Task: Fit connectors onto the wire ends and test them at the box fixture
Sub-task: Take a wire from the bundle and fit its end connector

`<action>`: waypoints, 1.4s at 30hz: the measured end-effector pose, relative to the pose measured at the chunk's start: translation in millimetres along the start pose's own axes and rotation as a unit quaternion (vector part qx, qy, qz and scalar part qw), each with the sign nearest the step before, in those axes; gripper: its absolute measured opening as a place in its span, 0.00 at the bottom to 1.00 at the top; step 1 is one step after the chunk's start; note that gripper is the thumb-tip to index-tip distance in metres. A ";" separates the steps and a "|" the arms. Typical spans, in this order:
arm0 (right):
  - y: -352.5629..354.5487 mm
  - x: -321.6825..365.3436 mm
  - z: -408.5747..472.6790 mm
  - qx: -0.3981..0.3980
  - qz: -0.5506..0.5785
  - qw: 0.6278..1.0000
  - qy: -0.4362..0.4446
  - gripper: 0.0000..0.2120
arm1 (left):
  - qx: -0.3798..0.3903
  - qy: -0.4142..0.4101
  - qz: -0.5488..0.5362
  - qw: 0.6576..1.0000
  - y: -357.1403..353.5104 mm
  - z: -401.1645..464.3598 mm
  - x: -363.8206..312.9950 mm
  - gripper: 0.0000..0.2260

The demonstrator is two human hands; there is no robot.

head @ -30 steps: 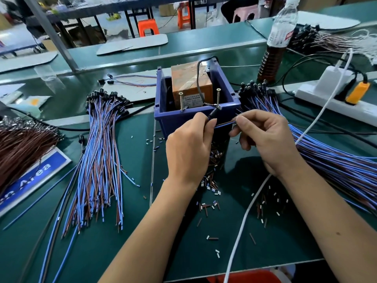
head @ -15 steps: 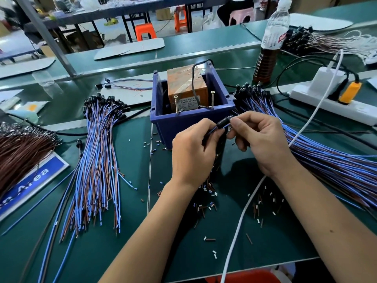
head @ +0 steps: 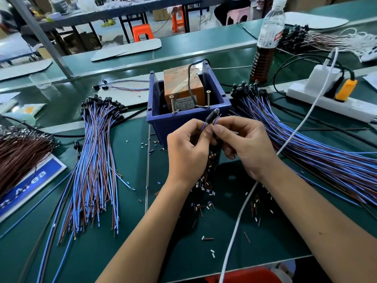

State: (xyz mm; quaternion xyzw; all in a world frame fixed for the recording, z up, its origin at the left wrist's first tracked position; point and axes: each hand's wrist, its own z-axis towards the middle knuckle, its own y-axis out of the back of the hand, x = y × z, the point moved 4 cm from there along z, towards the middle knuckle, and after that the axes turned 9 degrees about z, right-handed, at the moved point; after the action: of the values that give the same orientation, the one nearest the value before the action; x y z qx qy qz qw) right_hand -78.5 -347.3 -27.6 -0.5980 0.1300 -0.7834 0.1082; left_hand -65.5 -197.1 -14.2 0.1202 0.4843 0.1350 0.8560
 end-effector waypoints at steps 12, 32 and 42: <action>-3.4 11.4 0.7 -0.040 0.052 0.997 0.047 0.06 | -0.237 -0.086 0.079 0.965 16.5 -9.3 -18.8 0.09; -31.2 22.2 3.8 -0.170 -0.279 0.900 0.290 0.09 | -0.312 0.129 -0.032 0.941 31.6 -2.8 -0.8 0.06; -30.6 23.4 4.4 -0.163 -0.289 0.895 0.299 0.10 | -0.318 0.110 -0.015 0.941 31.1 -2.7 -3.9 0.09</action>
State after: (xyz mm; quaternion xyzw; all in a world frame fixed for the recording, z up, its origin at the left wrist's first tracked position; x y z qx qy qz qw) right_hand -80.8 -326.4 5.0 -0.3559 0.1031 -0.8899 -0.2659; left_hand -73.3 -169.1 -2.0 -0.1814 0.5088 0.2819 0.7929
